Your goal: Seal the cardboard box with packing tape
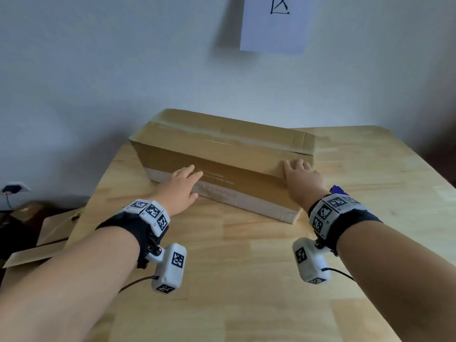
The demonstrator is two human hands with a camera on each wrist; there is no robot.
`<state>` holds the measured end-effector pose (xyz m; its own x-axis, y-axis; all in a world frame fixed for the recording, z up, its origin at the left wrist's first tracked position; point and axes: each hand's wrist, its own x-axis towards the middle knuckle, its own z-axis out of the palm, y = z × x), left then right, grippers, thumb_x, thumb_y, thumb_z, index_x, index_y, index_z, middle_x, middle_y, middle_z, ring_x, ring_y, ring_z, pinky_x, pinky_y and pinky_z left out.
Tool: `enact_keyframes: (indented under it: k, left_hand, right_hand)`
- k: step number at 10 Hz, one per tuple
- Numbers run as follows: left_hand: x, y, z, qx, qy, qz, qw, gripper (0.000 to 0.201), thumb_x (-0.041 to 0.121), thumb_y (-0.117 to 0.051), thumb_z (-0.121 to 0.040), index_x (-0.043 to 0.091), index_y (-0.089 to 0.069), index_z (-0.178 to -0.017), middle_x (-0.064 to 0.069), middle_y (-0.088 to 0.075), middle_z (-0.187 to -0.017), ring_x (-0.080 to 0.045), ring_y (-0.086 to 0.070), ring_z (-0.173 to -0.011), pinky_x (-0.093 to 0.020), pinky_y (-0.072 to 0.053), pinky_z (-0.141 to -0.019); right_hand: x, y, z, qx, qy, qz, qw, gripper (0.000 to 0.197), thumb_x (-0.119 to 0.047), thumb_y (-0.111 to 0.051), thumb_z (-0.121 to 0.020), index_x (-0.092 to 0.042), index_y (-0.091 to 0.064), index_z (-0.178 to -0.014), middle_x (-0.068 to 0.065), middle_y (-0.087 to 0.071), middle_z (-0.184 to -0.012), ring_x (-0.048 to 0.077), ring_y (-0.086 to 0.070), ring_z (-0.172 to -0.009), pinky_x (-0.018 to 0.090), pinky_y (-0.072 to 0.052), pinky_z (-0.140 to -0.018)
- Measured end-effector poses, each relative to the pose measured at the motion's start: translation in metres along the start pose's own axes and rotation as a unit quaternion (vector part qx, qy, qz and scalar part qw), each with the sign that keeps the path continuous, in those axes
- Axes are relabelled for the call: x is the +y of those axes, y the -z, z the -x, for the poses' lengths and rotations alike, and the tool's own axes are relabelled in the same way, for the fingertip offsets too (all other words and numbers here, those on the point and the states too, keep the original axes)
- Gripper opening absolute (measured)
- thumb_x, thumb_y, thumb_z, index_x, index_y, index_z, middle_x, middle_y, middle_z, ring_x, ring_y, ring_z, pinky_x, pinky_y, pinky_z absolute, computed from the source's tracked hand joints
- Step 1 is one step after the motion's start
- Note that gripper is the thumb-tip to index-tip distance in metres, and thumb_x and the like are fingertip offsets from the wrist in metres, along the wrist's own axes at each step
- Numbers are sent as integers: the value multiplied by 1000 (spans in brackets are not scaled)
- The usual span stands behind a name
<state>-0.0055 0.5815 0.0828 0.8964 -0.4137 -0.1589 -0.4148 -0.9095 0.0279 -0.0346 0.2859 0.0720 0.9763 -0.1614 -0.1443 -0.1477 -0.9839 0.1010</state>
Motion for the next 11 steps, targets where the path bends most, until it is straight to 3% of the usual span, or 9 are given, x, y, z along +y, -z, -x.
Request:
enact_keyframes:
  k: [2,3,4,5,6,8,9,10,11]
  left_hand:
    - [12,16,-42,11,14,-14,1000,64,31,-45,-97,23,-10,-150,-4,-1,-158,-24,-8,-145,-40,-23,-113]
    - [27,19,-83,0,25,-31,999,68,35,-43,-97,26,-2,-150,-6,3,-158,-27,-2,-145,-42,-15,-115]
    - [52,15,-128,-35,46,-37,998,62,34,-33,-100,36,6,-148,-3,8,-158,-30,3,-145,-48,-5,-116]
    - [83,13,-171,11,53,-32,998,64,12,-34,-100,40,-1,-147,-2,-3,-158,-35,-9,-143,-50,-13,-116]
    - [118,14,-212,63,45,-41,996,65,2,-33,-97,38,-13,-147,-3,-16,-156,-36,-21,-140,-47,-23,-111]
    - [170,17,-274,85,58,-38,994,44,27,-33,-102,31,-26,-146,-8,-28,-153,-37,-33,-135,-45,-35,-103]
    - [181,17,-283,83,75,-45,993,44,30,-32,-102,30,-27,-146,-8,-28,-153,-36,-33,-135,-45,-35,-103]
    - [186,21,-277,55,75,-30,995,47,33,-29,-102,29,-20,-148,-7,-20,-155,-35,-26,-139,-46,-31,-108]
    - [183,34,-270,31,64,-15,997,55,36,-35,-100,24,-15,-149,-8,-11,-157,-30,-15,-143,-42,-23,-113]
  right_hand:
    - [33,4,-42,-27,-51,52,997,69,-7,-45,-94,1,-5,-149,30,-14,-152,40,-16,-142,49,-28,-112]
    - [54,2,-73,-42,-69,32,996,81,-39,-46,-96,2,0,-149,29,-6,-154,39,-9,-144,52,-22,-113]
    - [85,0,-106,-44,-79,11,996,93,-60,-40,-92,-2,4,-150,27,-2,-156,36,-6,-145,54,-18,-114]
    - [128,-4,-135,-29,-74,4,997,86,-56,-35,-95,-6,6,-151,23,0,-157,33,-3,-146,54,-15,-115]
    - [173,-9,-162,-13,-79,6,997,83,-58,-31,-95,-9,6,-151,19,0,-158,30,-2,-146,53,-11,-116]
    - [232,-13,-202,-2,-92,-2,996,81,-58,-30,-95,-14,7,-152,15,1,-159,27,1,-147,52,-7,-117]
    - [243,-13,-209,-11,-87,5,996,81,-57,-31,-95,-14,8,-151,15,3,-159,27,2,-147,53,-6,-116]
    - [239,-5,-205,-17,-83,5,996,82,-53,-36,-96,-11,7,-151,16,1,-159,29,1,-146,52,-6,-117]
    - [221,11,-198,10,-30,-9,999,76,-43,-43,-97,-12,-1,-152,15,-9,-158,30,-3,-146,49,-4,-118]
